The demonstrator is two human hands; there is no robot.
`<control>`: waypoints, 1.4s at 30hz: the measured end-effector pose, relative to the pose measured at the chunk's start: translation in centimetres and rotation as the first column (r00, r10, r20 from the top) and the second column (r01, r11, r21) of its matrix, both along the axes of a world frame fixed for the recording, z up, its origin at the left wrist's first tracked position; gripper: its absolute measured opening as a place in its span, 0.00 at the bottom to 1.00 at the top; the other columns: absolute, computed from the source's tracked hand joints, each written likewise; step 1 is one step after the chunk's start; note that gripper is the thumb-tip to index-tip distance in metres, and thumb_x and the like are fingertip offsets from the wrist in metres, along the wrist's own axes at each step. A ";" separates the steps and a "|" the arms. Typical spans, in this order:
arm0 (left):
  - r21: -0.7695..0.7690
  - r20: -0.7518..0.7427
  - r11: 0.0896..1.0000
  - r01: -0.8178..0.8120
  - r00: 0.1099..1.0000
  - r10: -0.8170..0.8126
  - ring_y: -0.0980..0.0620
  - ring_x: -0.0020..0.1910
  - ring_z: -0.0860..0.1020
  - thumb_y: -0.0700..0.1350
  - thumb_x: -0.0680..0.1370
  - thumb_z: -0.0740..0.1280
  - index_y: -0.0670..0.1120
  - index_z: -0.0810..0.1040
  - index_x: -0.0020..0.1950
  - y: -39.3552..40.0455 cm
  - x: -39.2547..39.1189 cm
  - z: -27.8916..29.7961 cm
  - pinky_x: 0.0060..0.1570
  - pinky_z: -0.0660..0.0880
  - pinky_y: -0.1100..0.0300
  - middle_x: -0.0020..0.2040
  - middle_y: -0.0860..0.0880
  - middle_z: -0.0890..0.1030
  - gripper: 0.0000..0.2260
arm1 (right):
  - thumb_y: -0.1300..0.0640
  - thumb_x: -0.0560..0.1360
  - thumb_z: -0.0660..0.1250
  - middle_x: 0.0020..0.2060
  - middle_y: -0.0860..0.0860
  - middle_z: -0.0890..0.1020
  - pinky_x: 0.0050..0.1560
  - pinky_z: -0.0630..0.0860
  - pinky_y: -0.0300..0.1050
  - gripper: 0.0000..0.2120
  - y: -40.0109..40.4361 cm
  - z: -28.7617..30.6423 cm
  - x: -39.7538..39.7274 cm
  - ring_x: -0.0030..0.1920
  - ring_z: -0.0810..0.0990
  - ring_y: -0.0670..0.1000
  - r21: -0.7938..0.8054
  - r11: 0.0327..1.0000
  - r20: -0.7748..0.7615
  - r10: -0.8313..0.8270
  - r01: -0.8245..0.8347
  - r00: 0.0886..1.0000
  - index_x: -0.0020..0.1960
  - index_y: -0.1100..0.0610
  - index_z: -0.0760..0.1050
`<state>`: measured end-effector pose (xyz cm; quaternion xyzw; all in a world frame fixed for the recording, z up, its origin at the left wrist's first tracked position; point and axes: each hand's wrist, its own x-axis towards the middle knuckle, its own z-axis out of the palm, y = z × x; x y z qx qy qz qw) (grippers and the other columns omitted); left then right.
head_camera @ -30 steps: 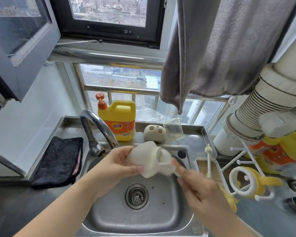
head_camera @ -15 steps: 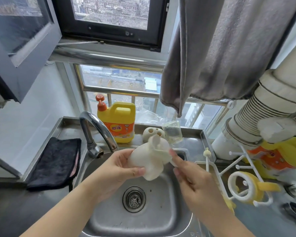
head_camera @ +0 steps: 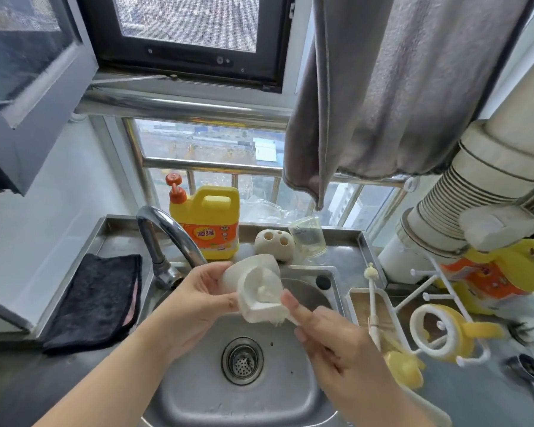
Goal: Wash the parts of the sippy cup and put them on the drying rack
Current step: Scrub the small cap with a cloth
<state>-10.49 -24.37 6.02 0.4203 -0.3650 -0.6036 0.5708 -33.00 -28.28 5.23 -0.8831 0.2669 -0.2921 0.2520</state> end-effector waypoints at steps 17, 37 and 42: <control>0.123 0.199 0.987 0.108 0.971 -0.131 0.53 0.43 0.80 0.36 0.65 0.73 0.38 0.80 0.50 -0.2 -0.2 -0.1 0.44 0.76 0.65 0.43 0.47 0.83 0.14 | 0.52 0.77 0.60 0.32 0.40 0.67 0.37 0.64 0.26 0.23 -0.4 -1.7 -0.4 0.31 0.66 0.37 0.074 0.994 0.037 -0.086 0.083 0.996 0.71 0.39 0.66; 0.043 0.098 0.999 0.034 0.994 -0.038 0.53 0.43 0.81 0.39 0.61 0.77 0.46 0.83 0.48 0.9 -0.9 0.6 0.42 0.78 0.63 0.44 0.48 0.84 0.17 | 0.55 0.75 0.61 0.34 0.36 0.65 0.33 0.69 0.32 0.28 -0.5 -1.1 -3.6 0.32 0.65 0.36 -0.076 0.990 -0.139 -0.129 0.119 0.982 0.72 0.36 0.62; 0.014 0.029 0.997 0.078 0.996 -0.079 0.50 0.45 0.82 0.40 0.60 0.78 0.47 0.82 0.48 0.7 -2.0 0.8 0.45 0.78 0.61 0.46 0.45 0.83 0.18 | 0.60 0.76 0.63 0.33 0.38 0.68 0.36 0.66 0.29 0.30 -1.6 0.4 -1.2 0.33 0.68 0.38 -0.019 0.991 0.014 -0.129 0.129 0.992 0.72 0.38 0.62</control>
